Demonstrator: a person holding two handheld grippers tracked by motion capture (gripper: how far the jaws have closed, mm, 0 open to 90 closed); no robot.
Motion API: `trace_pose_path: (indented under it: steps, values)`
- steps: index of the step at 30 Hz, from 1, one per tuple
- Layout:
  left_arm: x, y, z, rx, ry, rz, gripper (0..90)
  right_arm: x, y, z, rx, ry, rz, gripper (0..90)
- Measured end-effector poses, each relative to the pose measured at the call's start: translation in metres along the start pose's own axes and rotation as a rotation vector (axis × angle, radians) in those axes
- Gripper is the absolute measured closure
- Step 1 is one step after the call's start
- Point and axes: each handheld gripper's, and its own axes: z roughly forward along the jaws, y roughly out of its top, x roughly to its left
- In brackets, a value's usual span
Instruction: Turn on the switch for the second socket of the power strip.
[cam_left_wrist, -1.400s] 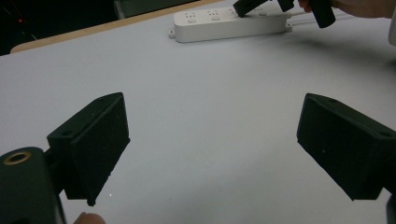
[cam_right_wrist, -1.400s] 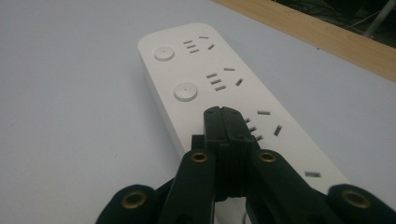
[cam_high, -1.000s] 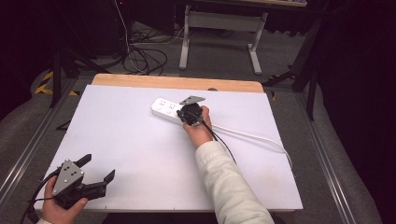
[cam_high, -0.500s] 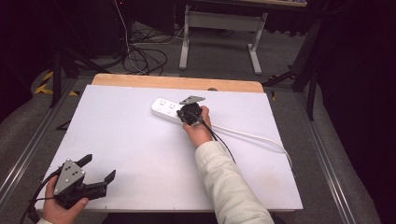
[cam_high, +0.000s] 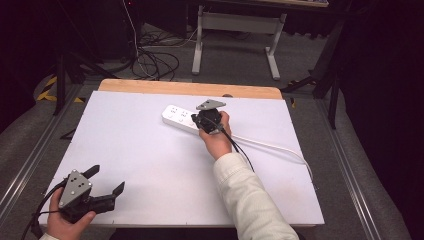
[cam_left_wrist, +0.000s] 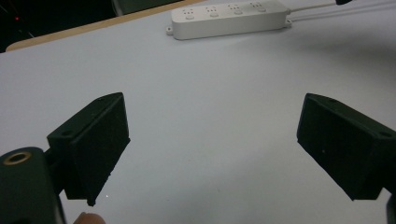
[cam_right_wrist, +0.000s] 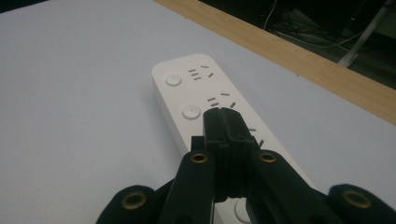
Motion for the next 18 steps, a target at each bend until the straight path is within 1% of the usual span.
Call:
trace_pose_path:
  steps: [1, 2, 4, 5, 6, 8, 12, 14, 15, 16, 17, 18]
  values:
    - [0.000, 0.000, 0.000, -0.001, 0.000, -0.001, 9.7, 0.001, 0.001, -0.003, -0.007, 0.004, 0.000, 90.0]
    - [0.000, 0.000, 0.001, 0.001, -0.002, -0.001, 9.7, 0.002, 0.004, -0.010, -0.016, 0.012, 0.000, 90.0]
    - [0.000, 0.000, 0.001, 0.003, -0.001, -0.001, 9.7, 0.002, 0.005, -0.012, -0.017, 0.015, -0.002, 90.0]
    - [0.000, 0.000, 0.001, 0.003, -0.001, -0.001, 9.6, 0.004, 0.007, -0.018, -0.021, 0.019, -0.014, 90.0]
    - [0.000, 0.000, 0.001, 0.003, -0.001, -0.002, 9.6, 0.004, 0.007, -0.018, -0.021, 0.019, -0.014, 90.0]
    - [0.000, 0.000, 0.002, 0.009, -0.002, -0.001, 9.6, 0.005, 0.009, -0.024, -0.023, 0.027, -0.022, 89.2]
    - [0.000, 0.000, 0.002, 0.009, -0.001, -0.001, 9.7, 0.006, 0.012, -0.031, -0.030, 0.036, -0.032, 88.3]
    - [0.000, 0.000, 0.001, 0.008, -0.001, -0.001, 9.7, 0.007, 0.014, -0.037, -0.043, 0.051, -0.031, 84.8]
    - [0.000, 0.000, 0.001, 0.007, -0.001, -0.001, 9.7, 0.007, 0.014, -0.037, -0.043, 0.051, -0.031, 84.8]
    - [0.000, 0.000, 0.001, 0.008, -0.001, -0.001, 9.6, 0.008, 0.016, -0.041, -0.046, 0.059, -0.029, 79.2]
    - [0.000, 0.000, 0.001, 0.008, -0.001, -0.001, 9.6, 0.008, 0.016, -0.041, -0.046, 0.059, -0.029, 79.2]
    - [0.000, 0.000, 0.001, 0.007, -0.001, -0.001, 9.6, 0.009, 0.016, -0.044, -0.045, 0.069, -0.033, 72.9]
